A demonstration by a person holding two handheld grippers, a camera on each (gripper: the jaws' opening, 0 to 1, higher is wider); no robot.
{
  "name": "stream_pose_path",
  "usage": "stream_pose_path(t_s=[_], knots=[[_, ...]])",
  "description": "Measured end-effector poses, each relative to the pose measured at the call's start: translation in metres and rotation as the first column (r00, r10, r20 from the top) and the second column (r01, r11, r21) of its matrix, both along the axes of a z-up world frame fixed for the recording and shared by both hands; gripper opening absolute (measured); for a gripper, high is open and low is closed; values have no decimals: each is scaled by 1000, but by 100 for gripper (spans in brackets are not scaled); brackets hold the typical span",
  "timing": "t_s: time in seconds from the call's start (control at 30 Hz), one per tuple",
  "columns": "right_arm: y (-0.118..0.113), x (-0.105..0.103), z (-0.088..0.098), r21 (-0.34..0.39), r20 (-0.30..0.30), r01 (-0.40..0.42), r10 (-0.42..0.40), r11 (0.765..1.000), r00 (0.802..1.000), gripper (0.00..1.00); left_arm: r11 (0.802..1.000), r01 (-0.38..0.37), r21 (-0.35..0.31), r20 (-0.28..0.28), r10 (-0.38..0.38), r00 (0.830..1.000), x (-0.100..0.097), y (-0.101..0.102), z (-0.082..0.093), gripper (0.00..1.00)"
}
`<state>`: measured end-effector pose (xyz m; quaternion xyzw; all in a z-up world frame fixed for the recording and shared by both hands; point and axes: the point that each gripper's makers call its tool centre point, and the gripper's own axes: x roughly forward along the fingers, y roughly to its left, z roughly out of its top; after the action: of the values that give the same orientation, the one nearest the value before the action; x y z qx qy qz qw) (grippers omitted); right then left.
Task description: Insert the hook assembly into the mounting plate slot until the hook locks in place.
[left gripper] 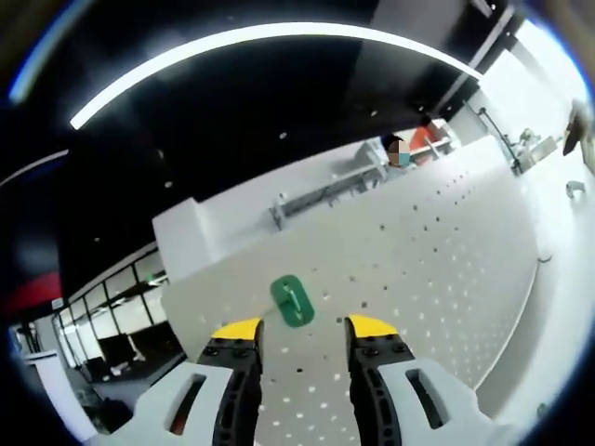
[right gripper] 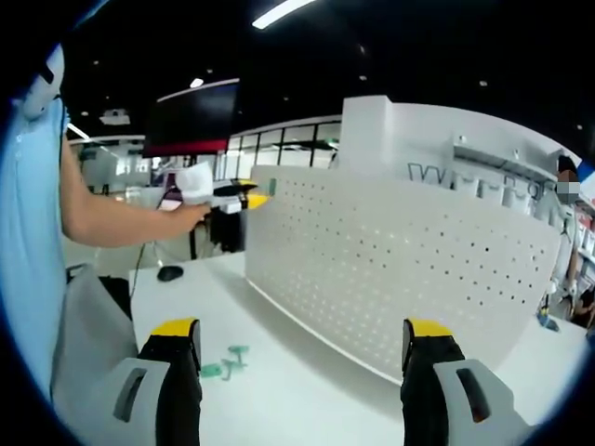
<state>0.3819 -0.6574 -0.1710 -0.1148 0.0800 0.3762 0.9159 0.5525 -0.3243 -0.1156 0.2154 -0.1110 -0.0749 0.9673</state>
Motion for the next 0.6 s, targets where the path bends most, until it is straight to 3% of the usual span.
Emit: stream_pose_path(t_s=[0.6], knots=[[4, -2, 2, 19, 13, -20, 20, 1000, 1000, 91, 1000, 13, -2, -48, -14, 999, -19, -9, -7, 35]])
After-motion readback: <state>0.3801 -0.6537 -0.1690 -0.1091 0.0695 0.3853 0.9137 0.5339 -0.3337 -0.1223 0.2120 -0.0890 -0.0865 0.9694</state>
